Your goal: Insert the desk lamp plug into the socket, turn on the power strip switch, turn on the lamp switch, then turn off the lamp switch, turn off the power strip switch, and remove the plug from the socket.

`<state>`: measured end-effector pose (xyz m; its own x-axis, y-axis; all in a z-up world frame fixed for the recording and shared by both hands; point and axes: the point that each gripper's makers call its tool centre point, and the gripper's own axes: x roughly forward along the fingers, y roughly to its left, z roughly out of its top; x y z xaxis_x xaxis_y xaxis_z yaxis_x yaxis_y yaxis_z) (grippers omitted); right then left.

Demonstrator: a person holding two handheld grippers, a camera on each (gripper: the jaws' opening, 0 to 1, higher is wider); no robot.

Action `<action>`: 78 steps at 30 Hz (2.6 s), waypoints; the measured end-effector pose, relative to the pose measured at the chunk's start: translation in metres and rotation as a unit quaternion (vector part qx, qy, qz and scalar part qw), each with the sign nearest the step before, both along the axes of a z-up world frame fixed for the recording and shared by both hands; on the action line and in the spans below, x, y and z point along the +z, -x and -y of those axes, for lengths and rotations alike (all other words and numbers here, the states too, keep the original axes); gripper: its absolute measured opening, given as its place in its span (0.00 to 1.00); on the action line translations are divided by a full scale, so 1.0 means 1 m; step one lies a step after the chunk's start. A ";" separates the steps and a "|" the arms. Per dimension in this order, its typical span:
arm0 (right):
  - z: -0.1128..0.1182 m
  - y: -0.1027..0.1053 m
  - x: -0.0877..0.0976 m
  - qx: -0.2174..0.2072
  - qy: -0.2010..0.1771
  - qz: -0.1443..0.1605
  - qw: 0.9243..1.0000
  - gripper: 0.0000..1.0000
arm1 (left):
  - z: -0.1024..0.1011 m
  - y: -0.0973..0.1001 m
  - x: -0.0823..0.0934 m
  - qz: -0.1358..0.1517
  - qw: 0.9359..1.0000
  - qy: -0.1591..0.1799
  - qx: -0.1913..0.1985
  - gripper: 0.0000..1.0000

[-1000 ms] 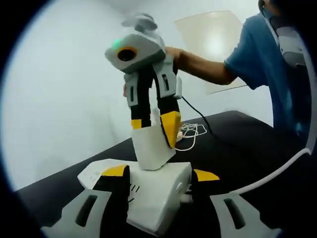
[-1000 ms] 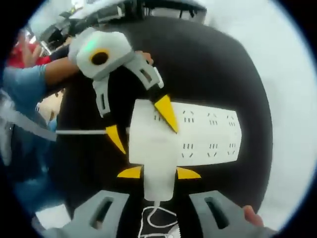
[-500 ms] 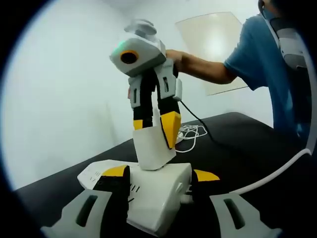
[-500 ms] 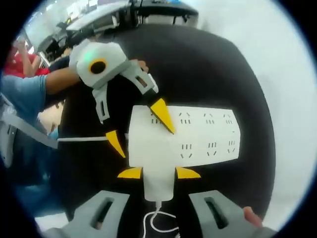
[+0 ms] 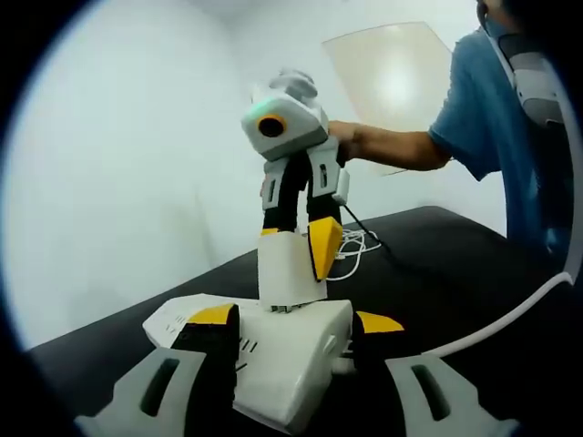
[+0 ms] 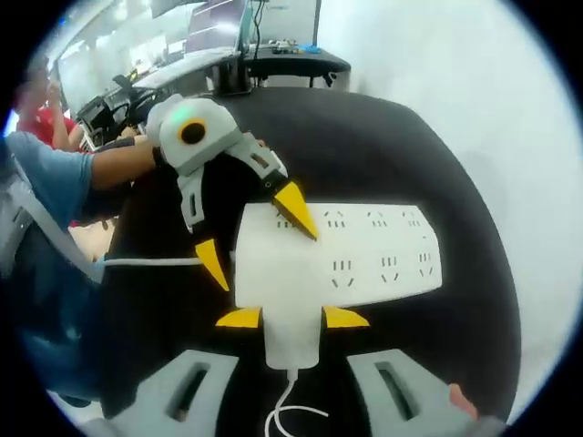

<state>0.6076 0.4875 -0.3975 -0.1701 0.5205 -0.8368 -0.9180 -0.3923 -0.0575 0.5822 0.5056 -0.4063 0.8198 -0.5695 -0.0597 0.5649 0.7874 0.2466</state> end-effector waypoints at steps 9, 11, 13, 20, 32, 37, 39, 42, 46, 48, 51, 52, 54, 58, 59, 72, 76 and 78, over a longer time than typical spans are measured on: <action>0.003 -0.002 0.023 -0.011 -0.008 0.026 1.000 0.23 | 0.001 0.000 0.002 0.014 1.000 0.003 0.006 0.47; 0.006 -0.005 0.026 -0.025 -0.007 0.015 1.000 0.23 | 0.000 0.000 0.002 0.013 1.000 -0.001 0.011 0.48; 0.011 -0.010 0.025 -0.052 -0.010 -0.014 0.999 0.23 | -0.002 0.000 0.002 0.002 1.000 -0.004 0.014 0.49; 0.027 -0.031 0.020 -0.165 -0.064 -0.225 0.958 0.23 | -0.013 0.002 0.001 -0.021 0.999 0.005 0.039 0.61; 0.044 -0.038 -0.014 -0.233 -0.078 -0.324 0.913 0.24 | -0.007 0.034 0.049 0.019 0.995 0.077 0.068 0.63; 0.038 -0.044 -0.012 -0.173 -0.121 -0.223 0.952 0.25 | 0.000 0.058 0.076 0.033 0.995 0.078 0.060 0.63; 0.035 -0.058 -0.010 -0.171 -0.143 -0.155 0.962 0.25 | -0.006 0.063 0.085 0.031 0.993 0.089 0.070 0.63; 0.034 -0.070 0.000 -0.170 -0.162 -0.106 0.966 0.25 | -0.016 0.066 0.091 0.011 0.990 0.108 0.087 0.63; 0.040 -0.073 0.013 -0.180 -0.185 -0.101 0.961 0.34 | -0.020 0.069 0.097 -0.005 0.989 0.107 0.104 0.63; 0.045 -0.073 0.021 -0.187 -0.202 -0.102 0.956 0.34 | -0.019 0.070 0.099 -0.009 0.989 0.095 0.110 0.63; 0.056 -0.083 0.039 -0.200 -0.229 -0.106 0.947 0.34 | -0.005 0.078 0.109 0.000 0.992 0.097 0.082 0.71; 0.060 -0.084 0.045 -0.203 -0.240 -0.107 0.943 0.34 | -0.004 0.080 0.112 0.001 0.992 0.097 0.083 0.72; 0.073 -0.077 0.058 -0.213 -0.262 -0.111 0.935 0.34 | 0.000 0.082 0.115 0.005 0.992 0.092 0.084 0.72; 0.098 -0.070 0.074 -0.223 -0.287 -0.111 0.925 0.39 | 0.001 0.085 0.110 -0.009 0.993 0.083 0.089 0.73; 0.106 -0.068 0.077 -0.226 -0.292 -0.110 0.923 0.40 | 0.003 0.087 0.106 -0.022 0.992 0.089 0.084 0.73; 0.177 -0.059 0.094 -0.258 -0.339 -0.118 0.897 0.74 | -0.016 0.092 0.085 -0.025 0.983 0.130 0.125 0.81; 0.192 -0.050 0.088 -0.273 -0.351 -0.124 0.887 0.77 | -0.014 0.089 0.073 -0.024 0.982 0.131 0.136 0.82; 0.198 -0.043 0.084 -0.275 -0.357 -0.130 0.884 0.78 | -0.006 0.090 0.066 -0.031 0.982 0.131 0.136 0.82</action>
<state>0.6509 0.2896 -0.3132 0.1339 0.9633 -0.2327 -0.9773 0.1673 0.1302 0.4926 0.5118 -0.3404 0.9434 -0.3316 0.0048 0.3317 0.9433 -0.0119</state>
